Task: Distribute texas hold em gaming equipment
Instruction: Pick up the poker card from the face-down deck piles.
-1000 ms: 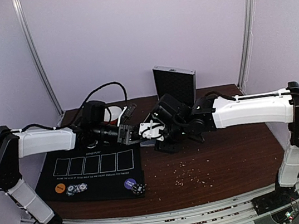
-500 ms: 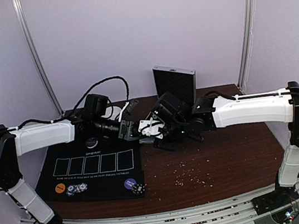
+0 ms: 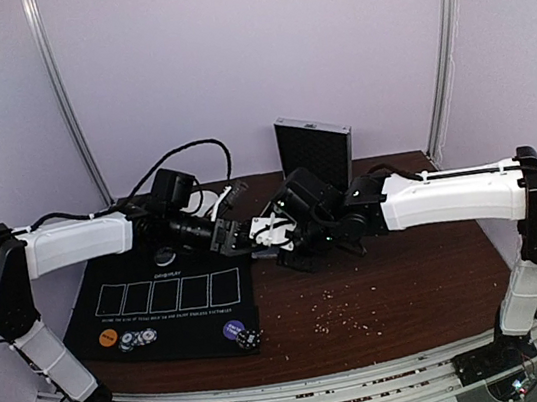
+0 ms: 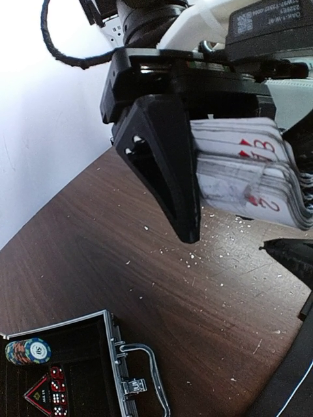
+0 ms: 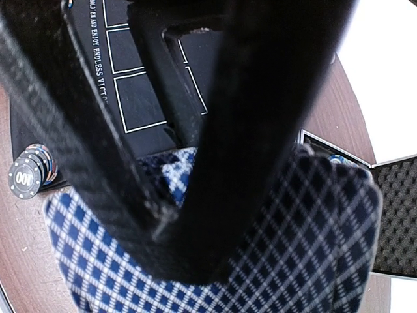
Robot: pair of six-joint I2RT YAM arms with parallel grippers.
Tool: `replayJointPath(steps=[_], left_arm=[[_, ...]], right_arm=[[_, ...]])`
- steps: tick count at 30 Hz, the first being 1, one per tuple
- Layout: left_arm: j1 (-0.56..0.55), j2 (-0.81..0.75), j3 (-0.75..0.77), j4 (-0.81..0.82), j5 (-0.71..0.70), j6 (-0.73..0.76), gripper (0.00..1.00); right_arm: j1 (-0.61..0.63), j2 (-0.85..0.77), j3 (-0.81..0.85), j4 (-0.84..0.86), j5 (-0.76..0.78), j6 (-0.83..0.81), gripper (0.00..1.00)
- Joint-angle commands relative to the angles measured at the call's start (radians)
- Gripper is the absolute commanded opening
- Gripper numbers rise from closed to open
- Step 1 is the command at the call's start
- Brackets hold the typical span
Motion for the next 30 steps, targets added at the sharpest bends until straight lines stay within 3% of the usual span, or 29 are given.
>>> replayJointPath(steps=[1,9,22,30], left_arm=[[0.023,-0.030,0.025,-0.030,-0.033,0.034,0.41],[0.033,-0.041,0.028,-0.041,-0.042,0.041,0.38],[0.034,-0.076,0.047,-0.012,0.000,0.035,0.58],[0.087,-0.117,0.044,-0.067,-0.046,0.041,0.63]], right_arm=[[-0.006,-0.013,-0.001,0.007,0.028,0.007,0.45],[-0.006,-0.010,-0.001,0.006,0.031,0.006,0.45],[-0.006,-0.005,0.002,0.003,0.028,0.006,0.45],[-0.009,-0.005,0.003,0.005,0.028,0.007,0.44]])
